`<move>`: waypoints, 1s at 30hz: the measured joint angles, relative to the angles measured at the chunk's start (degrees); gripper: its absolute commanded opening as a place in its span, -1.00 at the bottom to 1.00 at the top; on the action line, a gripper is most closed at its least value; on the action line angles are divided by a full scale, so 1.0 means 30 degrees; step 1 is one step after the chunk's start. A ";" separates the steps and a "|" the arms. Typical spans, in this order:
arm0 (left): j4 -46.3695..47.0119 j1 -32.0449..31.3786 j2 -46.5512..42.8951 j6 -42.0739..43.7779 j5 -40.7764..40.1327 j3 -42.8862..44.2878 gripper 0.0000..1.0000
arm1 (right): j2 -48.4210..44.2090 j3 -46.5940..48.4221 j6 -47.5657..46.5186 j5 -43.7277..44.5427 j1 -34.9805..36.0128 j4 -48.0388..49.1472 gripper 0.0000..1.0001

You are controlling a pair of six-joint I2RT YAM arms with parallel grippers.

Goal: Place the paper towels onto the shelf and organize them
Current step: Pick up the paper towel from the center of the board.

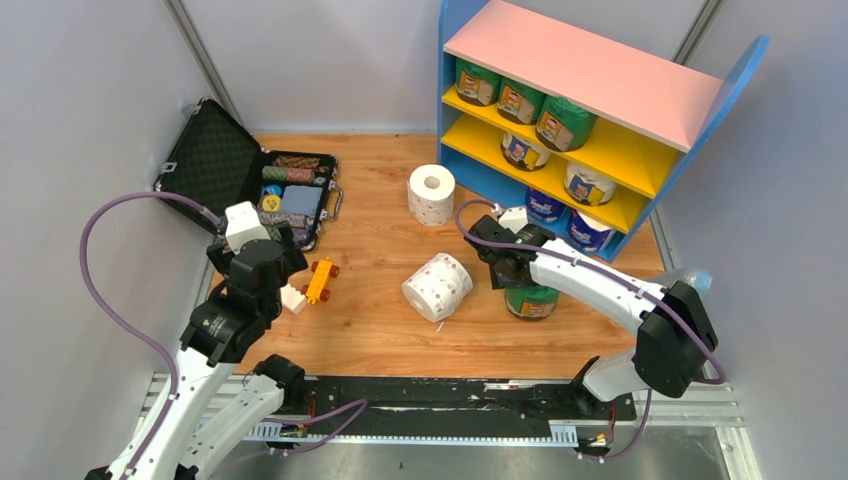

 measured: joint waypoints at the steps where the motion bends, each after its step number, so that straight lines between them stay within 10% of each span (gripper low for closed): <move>1: 0.0022 0.0000 0.0000 0.0000 0.0022 0.0000 1.00 | 0.0036 -0.0036 -0.0124 -0.0036 -0.0044 0.0117 0.06; 12: 0.0321 0.0000 0.0270 0.0277 0.0663 0.0073 1.00 | -0.0124 0.1377 -0.1013 -0.1144 -0.0160 -0.0372 -0.24; 30: 0.2120 0.0000 0.3344 0.0954 0.2011 0.2936 1.00 | -0.0299 1.3151 -0.5304 0.1464 -0.2324 -0.3963 -0.38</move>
